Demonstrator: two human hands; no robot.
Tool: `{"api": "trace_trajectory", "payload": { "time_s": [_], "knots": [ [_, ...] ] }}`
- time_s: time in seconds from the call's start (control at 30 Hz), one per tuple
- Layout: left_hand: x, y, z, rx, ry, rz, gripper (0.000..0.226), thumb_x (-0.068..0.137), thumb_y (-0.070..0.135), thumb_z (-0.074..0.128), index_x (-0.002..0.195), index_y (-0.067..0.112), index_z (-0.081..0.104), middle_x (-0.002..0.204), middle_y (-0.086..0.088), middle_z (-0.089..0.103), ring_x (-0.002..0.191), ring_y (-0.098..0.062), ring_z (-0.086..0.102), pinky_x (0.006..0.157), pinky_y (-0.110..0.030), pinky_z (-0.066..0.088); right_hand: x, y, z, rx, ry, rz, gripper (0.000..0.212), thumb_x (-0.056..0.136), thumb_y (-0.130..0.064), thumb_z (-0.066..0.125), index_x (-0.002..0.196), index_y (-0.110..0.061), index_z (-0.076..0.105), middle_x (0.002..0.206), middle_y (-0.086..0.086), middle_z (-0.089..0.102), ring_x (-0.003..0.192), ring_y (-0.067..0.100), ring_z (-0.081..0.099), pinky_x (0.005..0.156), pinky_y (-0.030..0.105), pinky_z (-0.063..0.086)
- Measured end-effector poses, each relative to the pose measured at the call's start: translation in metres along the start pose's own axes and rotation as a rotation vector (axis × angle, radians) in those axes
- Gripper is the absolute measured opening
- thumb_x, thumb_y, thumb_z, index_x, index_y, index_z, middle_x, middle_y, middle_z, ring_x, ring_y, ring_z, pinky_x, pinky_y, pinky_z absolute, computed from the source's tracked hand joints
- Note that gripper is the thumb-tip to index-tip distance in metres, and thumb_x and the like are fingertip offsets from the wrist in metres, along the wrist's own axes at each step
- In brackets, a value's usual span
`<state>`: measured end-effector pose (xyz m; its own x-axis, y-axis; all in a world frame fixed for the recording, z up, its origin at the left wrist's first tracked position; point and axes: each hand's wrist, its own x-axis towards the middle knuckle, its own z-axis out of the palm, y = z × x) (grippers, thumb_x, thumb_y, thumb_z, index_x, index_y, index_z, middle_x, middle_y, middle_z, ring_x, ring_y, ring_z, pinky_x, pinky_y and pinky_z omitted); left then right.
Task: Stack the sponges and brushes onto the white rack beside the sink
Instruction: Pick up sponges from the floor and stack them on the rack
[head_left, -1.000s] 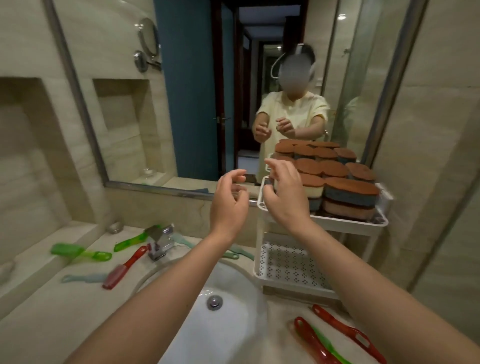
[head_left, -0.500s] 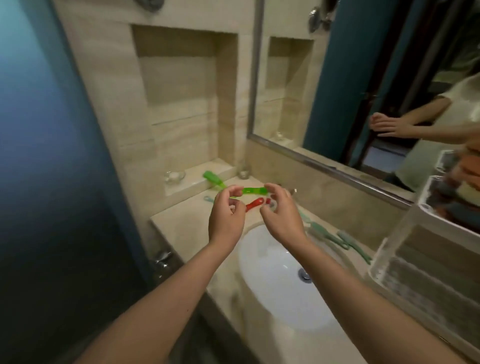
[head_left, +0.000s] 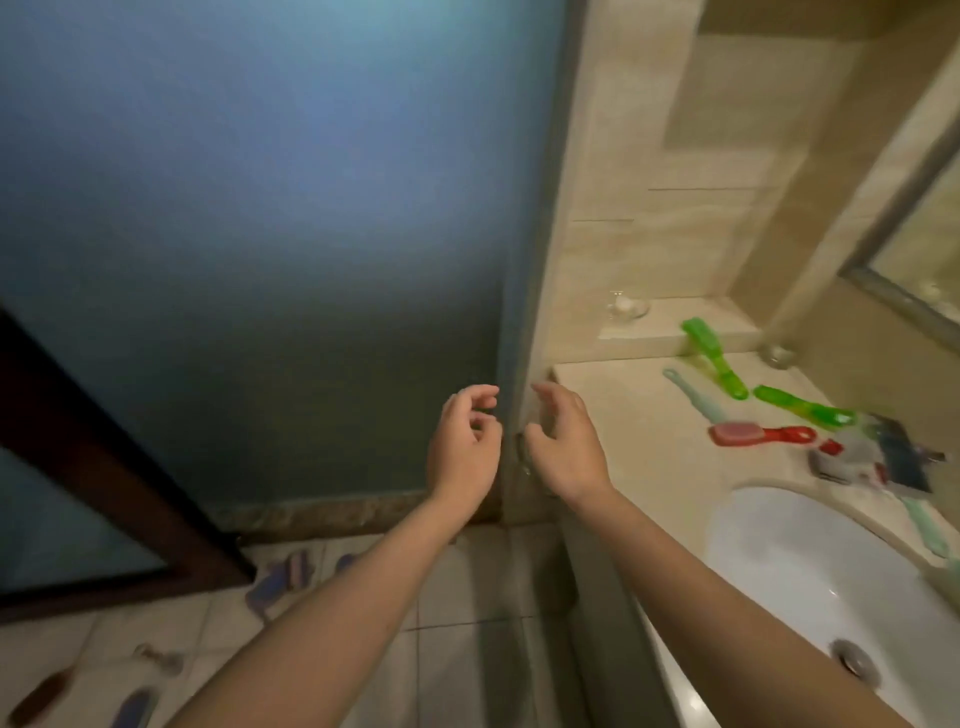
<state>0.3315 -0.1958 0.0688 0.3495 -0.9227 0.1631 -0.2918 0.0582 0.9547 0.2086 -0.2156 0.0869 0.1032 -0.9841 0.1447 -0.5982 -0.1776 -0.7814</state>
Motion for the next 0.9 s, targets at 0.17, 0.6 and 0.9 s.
{"api": "trace_trajectory", "payload": {
  "time_s": [0.17, 0.6, 0.9],
  "knots": [
    [-0.003, -0.043, -0.075, 0.056, 0.142, -0.085, 0.047, 0.087, 0.009, 0.052, 0.099, 0.054, 0.05, 0.107, 0.018, 0.057, 0.087, 0.003, 0.058, 0.074, -0.013, 0.048, 0.005, -0.034, 0.076, 0.028, -0.188, -0.067, 0.054, 0.088, -0.016, 0.055, 0.14, -0.023, 0.044, 0.142, -0.002, 0.044, 0.124, 0.012, 0.048, 0.104, 0.031, 0.041],
    [-0.012, -0.151, -0.237, 0.151, 0.378, -0.299, 0.04, 0.089, 0.005, 0.052, 0.108, 0.041, 0.052, 0.11, 0.017, 0.058, 0.087, 0.007, 0.056, 0.074, -0.008, 0.043, 0.004, -0.102, 0.261, -0.013, -0.564, -0.121, 0.058, 0.089, -0.017, 0.056, 0.144, -0.024, 0.038, 0.144, -0.001, 0.038, 0.113, 0.007, 0.046, 0.098, 0.024, 0.039],
    [0.0, -0.221, -0.297, 0.181, 0.396, -0.434, 0.039, 0.09, 0.014, 0.054, 0.106, 0.049, 0.049, 0.112, 0.022, 0.056, 0.093, 0.006, 0.056, 0.082, -0.025, 0.05, 0.015, -0.107, 0.346, -0.052, -0.663, -0.087, 0.057, 0.089, -0.014, 0.058, 0.143, -0.02, 0.04, 0.143, 0.003, 0.04, 0.127, 0.019, 0.047, 0.107, 0.032, 0.039]
  ]
}}
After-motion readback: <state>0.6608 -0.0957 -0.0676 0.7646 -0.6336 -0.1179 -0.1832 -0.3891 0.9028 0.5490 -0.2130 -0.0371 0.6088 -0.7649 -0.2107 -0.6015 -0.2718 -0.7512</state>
